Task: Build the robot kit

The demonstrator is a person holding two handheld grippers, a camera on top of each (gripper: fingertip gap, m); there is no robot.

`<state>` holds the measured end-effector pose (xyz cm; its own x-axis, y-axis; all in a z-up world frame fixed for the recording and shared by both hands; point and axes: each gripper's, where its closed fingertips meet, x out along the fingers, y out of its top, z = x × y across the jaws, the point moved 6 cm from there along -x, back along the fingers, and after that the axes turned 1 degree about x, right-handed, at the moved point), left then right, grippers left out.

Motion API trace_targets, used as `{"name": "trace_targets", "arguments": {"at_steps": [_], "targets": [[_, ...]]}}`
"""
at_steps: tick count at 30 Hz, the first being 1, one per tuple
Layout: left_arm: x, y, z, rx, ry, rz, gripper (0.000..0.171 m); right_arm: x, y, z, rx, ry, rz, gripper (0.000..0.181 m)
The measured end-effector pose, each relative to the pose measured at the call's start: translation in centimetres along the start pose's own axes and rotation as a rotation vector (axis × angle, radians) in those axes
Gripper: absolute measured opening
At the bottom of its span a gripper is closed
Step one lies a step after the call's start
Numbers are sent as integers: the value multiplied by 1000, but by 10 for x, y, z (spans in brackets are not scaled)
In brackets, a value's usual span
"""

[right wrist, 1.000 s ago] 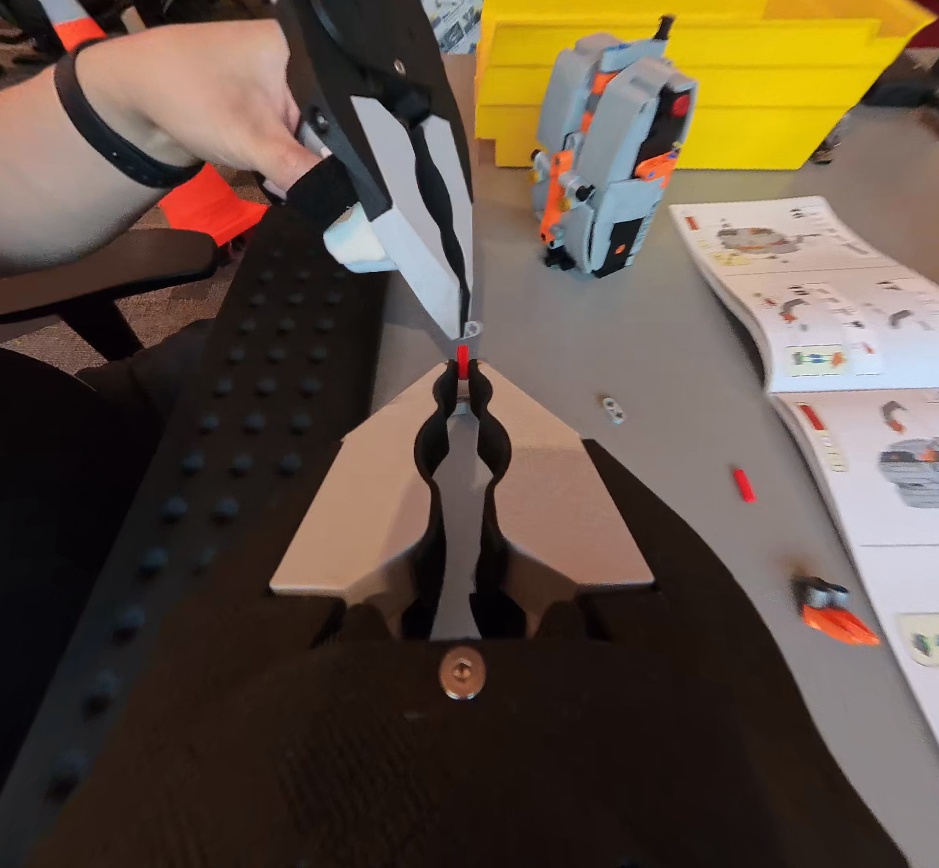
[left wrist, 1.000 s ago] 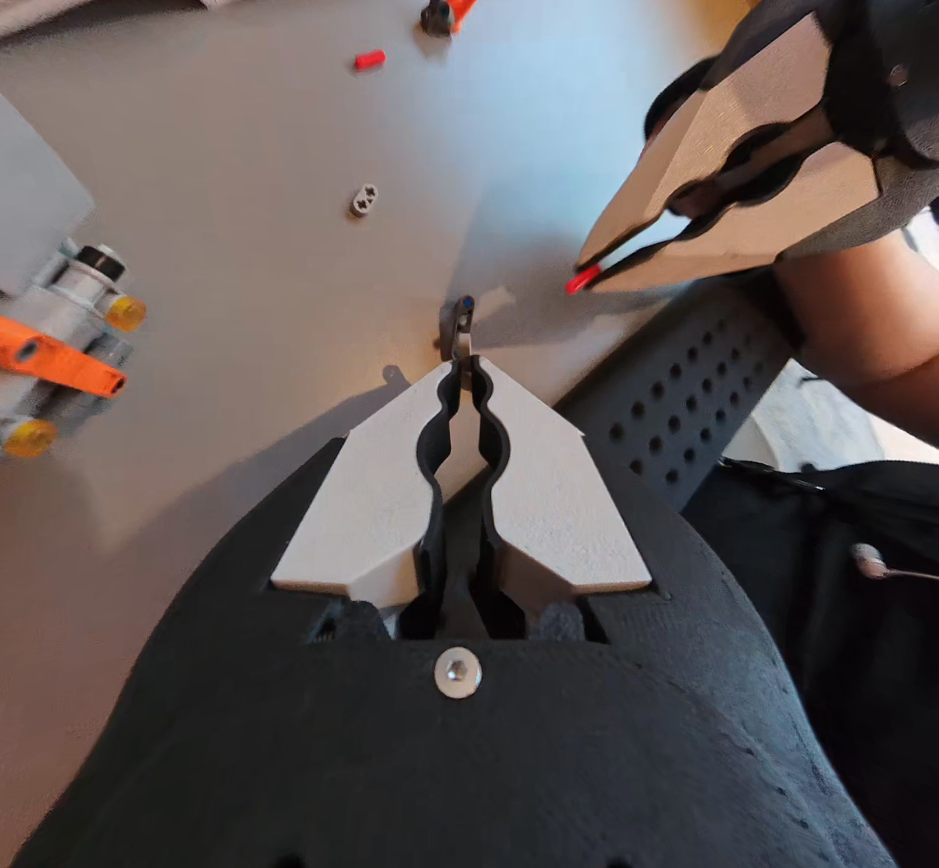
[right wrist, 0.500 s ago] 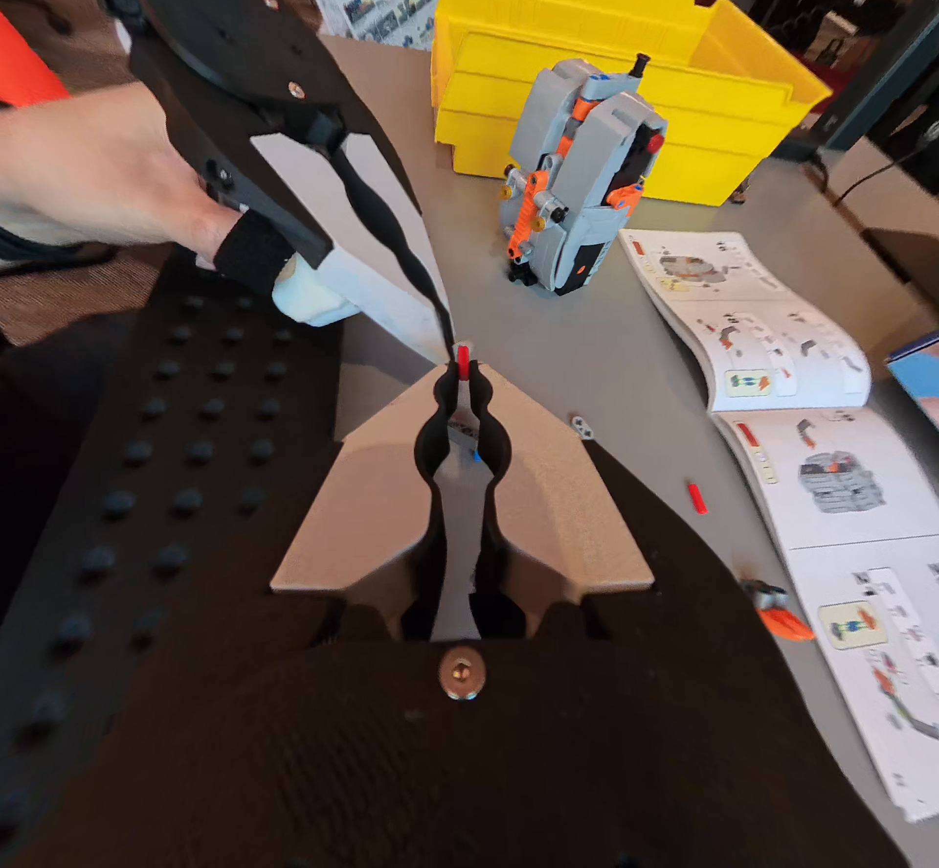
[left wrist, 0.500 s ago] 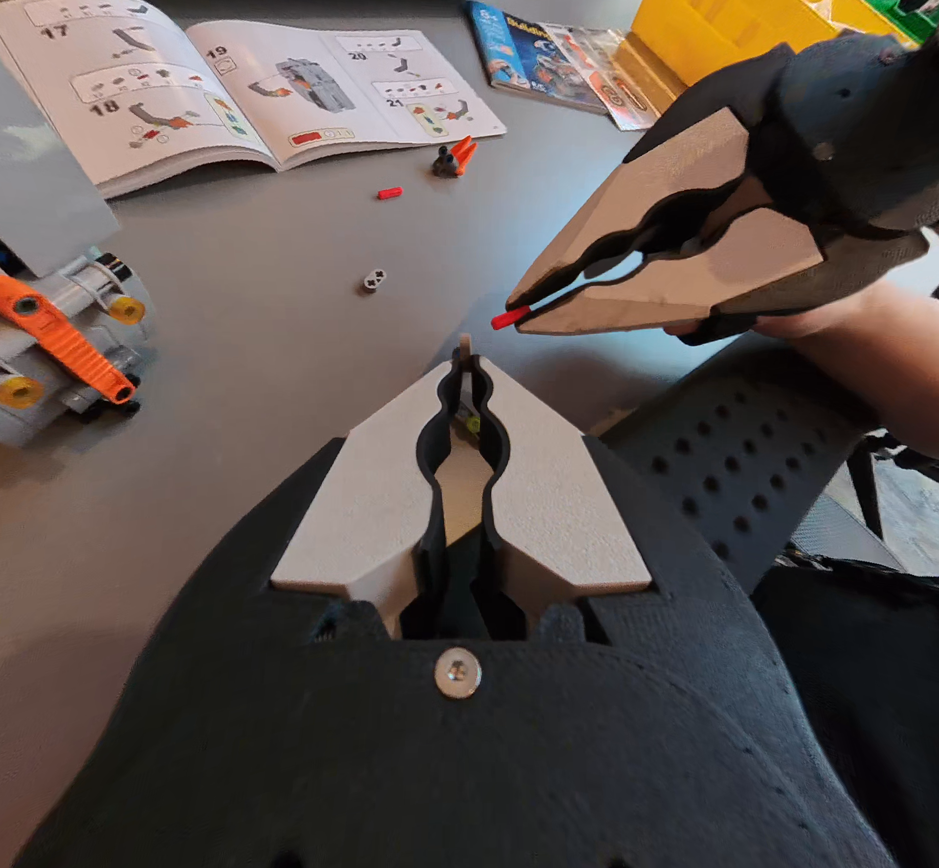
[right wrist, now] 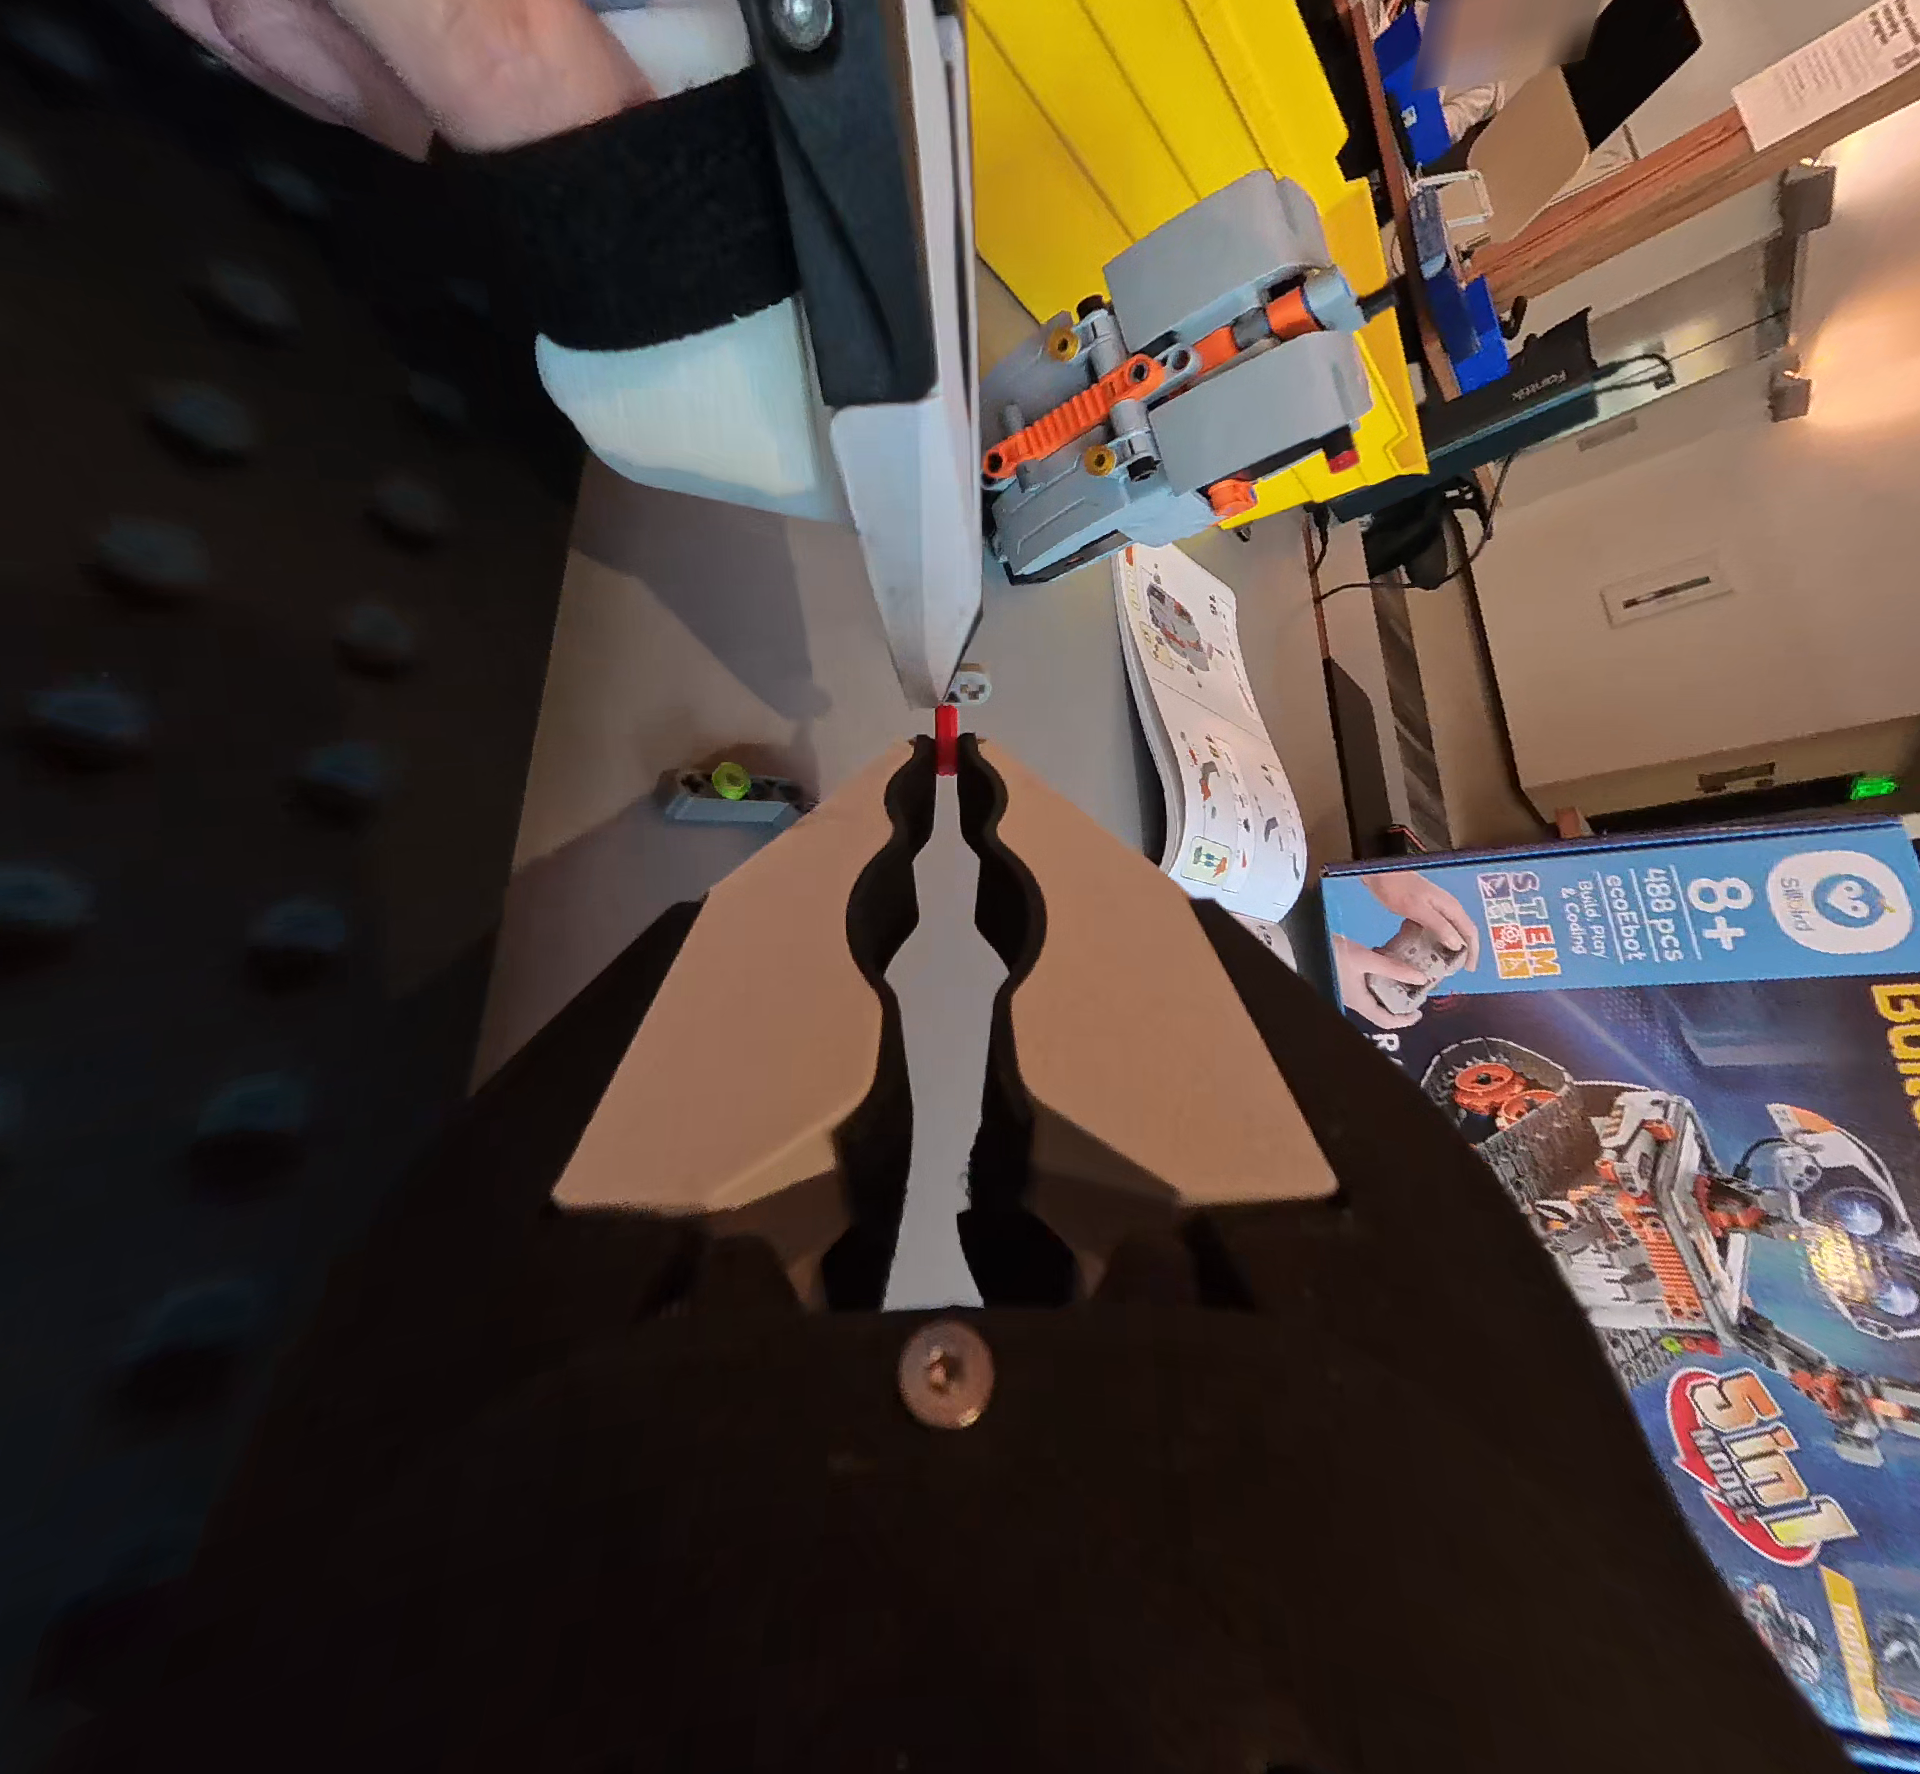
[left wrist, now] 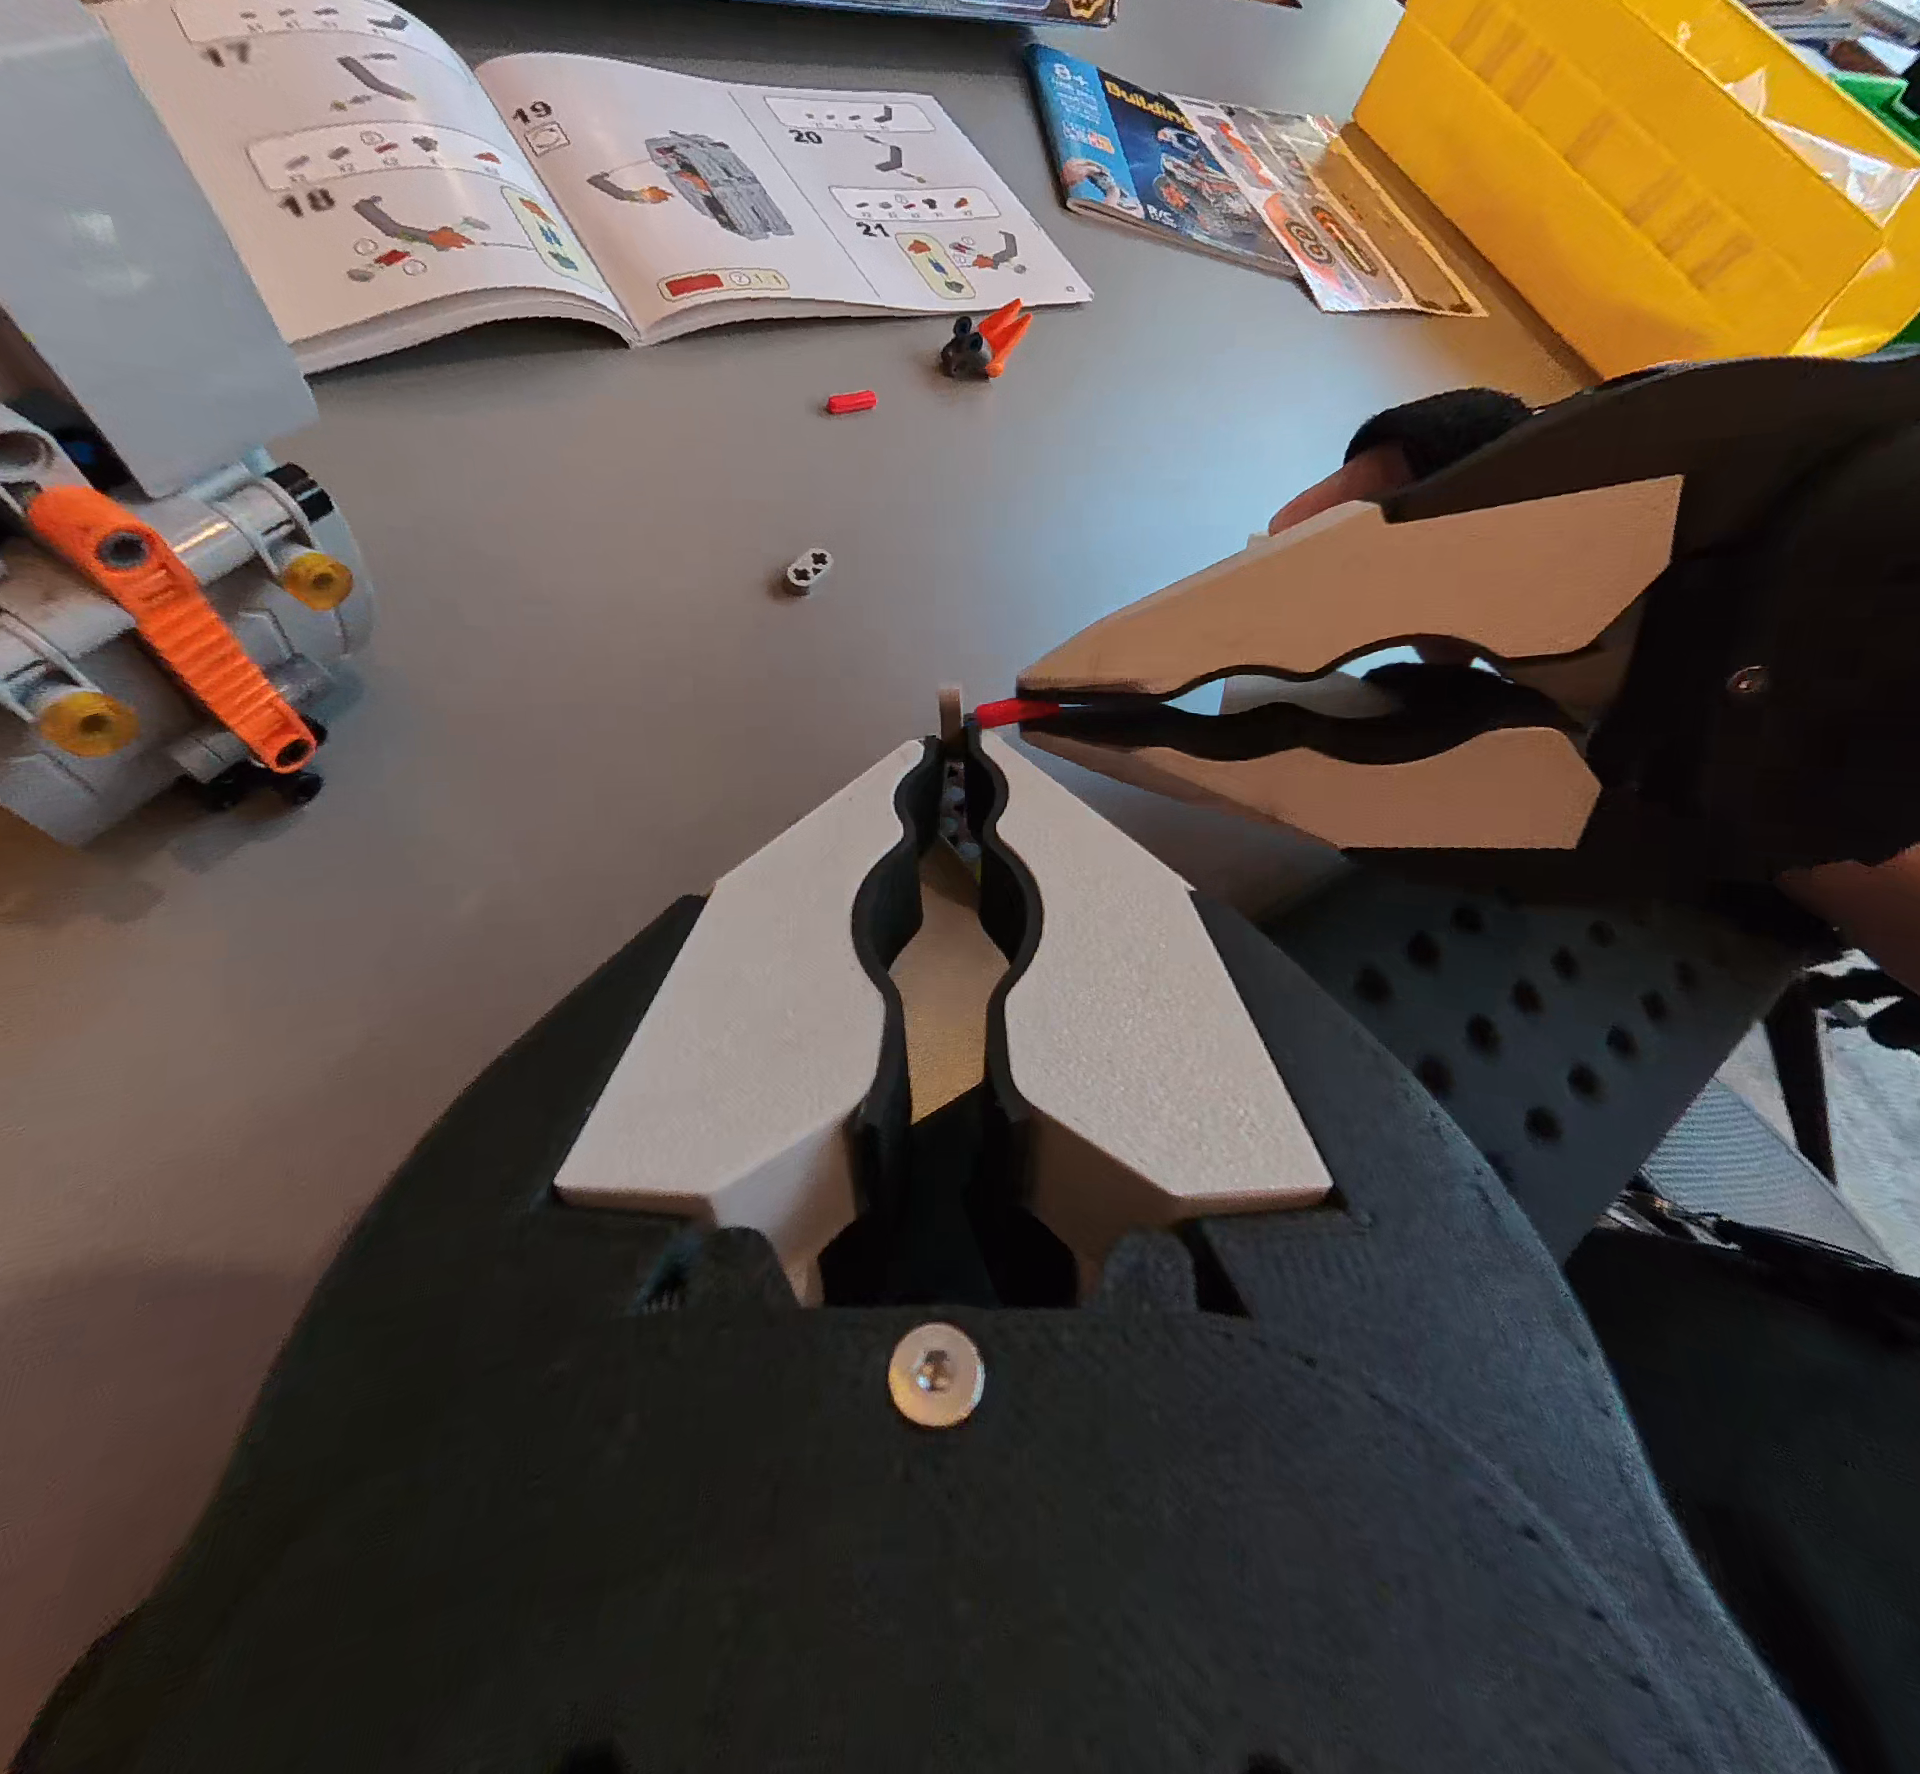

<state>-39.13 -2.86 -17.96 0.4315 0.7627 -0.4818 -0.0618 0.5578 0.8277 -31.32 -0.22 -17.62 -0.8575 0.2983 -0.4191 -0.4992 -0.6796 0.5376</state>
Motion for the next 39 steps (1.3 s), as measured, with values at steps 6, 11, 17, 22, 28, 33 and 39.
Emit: {"name": "trace_targets", "arguments": {"at_steps": [6,11,17,22,28,33,39], "targets": [[2,-1,2,62,60,-16,2,2,-1,-2,-6,-11,-18,3],[3,-2,2,58,59,-20,2,3,0,0,6,-16,-21,3],[4,-3,2,65,67,-31,2,3,0,0,11,-20,-19,3],[5,-4,3,84,83,-50,2,4,0,-2,-4,-18,-32,3],[4,-3,6,136,134,-32,2,4,-2,6,323,97,21,3],[2,-1,8,195,184,-13,2,4,-4,12,536,176,53,3],[0,1,10,200,186,18,2,3,-5,16,626,194,80,3]]}}
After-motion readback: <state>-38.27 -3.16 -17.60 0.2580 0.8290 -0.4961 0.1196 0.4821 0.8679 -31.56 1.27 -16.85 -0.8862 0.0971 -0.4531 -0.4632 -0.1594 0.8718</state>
